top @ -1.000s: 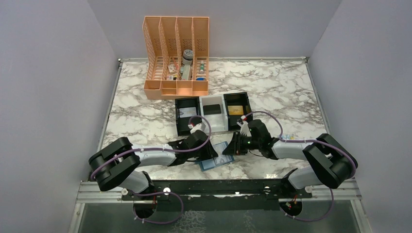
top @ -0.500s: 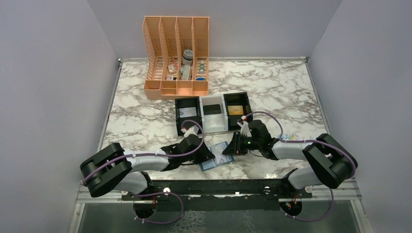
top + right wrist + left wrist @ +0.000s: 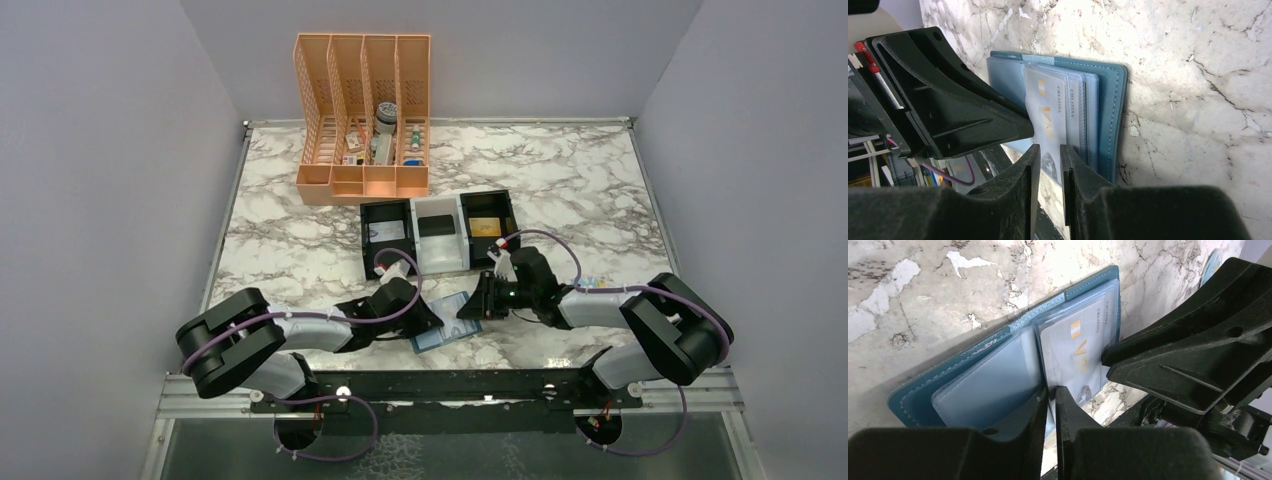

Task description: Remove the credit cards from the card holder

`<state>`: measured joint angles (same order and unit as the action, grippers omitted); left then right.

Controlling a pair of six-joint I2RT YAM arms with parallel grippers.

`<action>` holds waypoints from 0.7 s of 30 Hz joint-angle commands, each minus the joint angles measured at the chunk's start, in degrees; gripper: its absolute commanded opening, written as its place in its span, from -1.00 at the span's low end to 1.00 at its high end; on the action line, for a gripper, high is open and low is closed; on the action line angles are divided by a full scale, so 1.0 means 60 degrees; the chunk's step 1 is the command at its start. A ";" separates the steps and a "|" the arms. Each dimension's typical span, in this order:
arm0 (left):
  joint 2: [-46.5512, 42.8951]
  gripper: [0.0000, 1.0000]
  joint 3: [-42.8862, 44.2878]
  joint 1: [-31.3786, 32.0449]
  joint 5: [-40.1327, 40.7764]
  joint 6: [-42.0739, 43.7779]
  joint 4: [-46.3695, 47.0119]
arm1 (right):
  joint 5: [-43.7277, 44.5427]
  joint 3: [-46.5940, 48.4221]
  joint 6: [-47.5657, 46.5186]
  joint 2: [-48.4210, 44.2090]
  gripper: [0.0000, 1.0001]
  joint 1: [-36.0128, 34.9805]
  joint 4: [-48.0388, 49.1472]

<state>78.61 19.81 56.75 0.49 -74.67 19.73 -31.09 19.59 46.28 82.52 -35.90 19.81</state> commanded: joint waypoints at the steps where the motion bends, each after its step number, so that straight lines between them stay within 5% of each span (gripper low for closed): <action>1: 0.0186 -0.78 -0.0066 0.0019 0.0083 -0.0033 -0.0251 | 0.0885 -0.0437 -0.0392 0.0483 -0.53 -0.0008 -0.1216; 8: -0.0479 -0.99 -0.0147 0.0020 0.0436 -0.0042 -0.1194 | 0.1061 -0.0395 -0.0265 0.0298 -0.53 -0.0008 -0.1356; 21: -0.2122 -0.98 -0.0717 -0.0010 0.0889 -0.0132 -0.2428 | 0.0558 -0.0059 -0.0499 -0.0017 -0.54 -0.0008 -0.1372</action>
<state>66.59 16.73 56.75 3.44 -75.11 8.14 -30.98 19.81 46.68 82.37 -35.90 19.31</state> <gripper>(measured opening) 0.019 0.228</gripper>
